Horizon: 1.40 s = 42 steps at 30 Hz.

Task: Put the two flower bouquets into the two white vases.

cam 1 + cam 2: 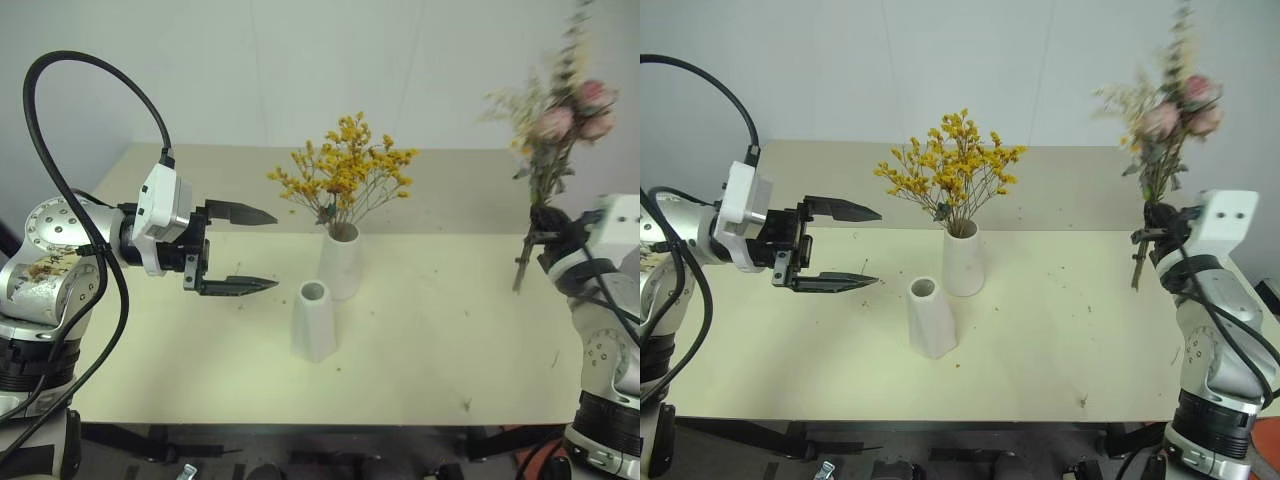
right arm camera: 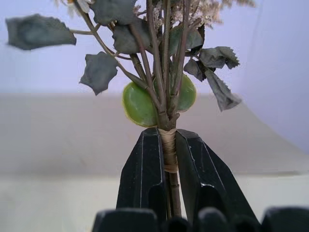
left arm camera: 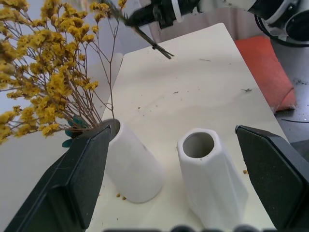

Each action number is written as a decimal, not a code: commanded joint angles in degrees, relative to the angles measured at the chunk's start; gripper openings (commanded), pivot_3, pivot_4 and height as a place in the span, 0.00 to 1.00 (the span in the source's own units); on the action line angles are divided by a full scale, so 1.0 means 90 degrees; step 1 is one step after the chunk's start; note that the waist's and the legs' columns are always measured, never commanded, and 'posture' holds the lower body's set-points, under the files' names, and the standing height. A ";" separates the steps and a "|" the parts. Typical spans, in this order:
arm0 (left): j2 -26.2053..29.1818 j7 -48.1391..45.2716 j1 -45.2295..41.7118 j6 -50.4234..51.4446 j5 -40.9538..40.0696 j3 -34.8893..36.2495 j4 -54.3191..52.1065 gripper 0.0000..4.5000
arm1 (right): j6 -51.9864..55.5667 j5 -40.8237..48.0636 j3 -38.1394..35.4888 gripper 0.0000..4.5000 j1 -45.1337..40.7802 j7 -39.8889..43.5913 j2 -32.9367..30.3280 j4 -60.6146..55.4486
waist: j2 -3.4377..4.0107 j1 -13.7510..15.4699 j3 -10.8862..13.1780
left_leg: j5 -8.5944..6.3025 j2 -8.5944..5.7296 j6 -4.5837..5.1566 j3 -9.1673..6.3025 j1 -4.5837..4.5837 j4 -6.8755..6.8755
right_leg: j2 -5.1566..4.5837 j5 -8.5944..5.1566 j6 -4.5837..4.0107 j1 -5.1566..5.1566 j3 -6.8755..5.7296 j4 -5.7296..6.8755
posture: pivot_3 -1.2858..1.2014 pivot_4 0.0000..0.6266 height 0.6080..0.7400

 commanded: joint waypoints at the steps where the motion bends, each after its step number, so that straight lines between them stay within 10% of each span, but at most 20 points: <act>1: 0.0078 0.0031 -0.0012 0.0012 -0.0100 0.0211 -0.0062 1.00 | -0.0607 0.1355 -0.0525 0.05 0.0509 0.0597 0.0313 -0.0927 | 0.0001 0.0020 0.0000 | 0.0000 0.0001 0.0000 -0.0002 0.0000 0.0000 | 0.0001 0.0000 0.0000 0.0001 -0.0002 0.0000 | 0.52 0.24 1.00; 11: 0.0139 -0.0042 0.0018 0.0082 -0.0078 0.0180 0.0134 1.00 | -0.0767 0.3867 0.0752 0.05 0.1330 0.2768 0.0278 -0.2097 | 0.0004 -0.0127 0.0000 | 0.0000 0.0010 0.0000 0.0009 0.0049 0.0000 | 0.0011 0.0000 0.0000 0.0035 0.0011 0.0009 | 0.52 0.24 1.00; 24: 0.0648 0.0199 0.1120 0.0457 -0.0009 0.0565 -0.0391 1.00 | -0.1087 0.3103 0.2799 0.05 -0.0900 0.2860 0.0859 -0.0766 | 0.0009 -0.0158 0.0003 | 0.0001 0.0010 0.0001 0.0002 0.0021 -0.0002 | 0.0011 -0.0001 -0.0009 0.0000 0.0008 0.0012 | 0.52 0.24 1.00; 42: 0.0565 0.0377 0.1787 0.0403 -0.0052 0.0686 -0.0536 1.00 | -0.1108 0.2956 0.3672 0.05 -0.1277 0.3115 0.1626 0.0036 | 0.0011 -0.0048 0.0004 | 0.0001 0.0010 0.0001 0.0001 0.0024 -0.0004 | 0.0011 -0.0001 -0.0011 0.0002 0.0002 0.0012 | 0.52 0.24 1.00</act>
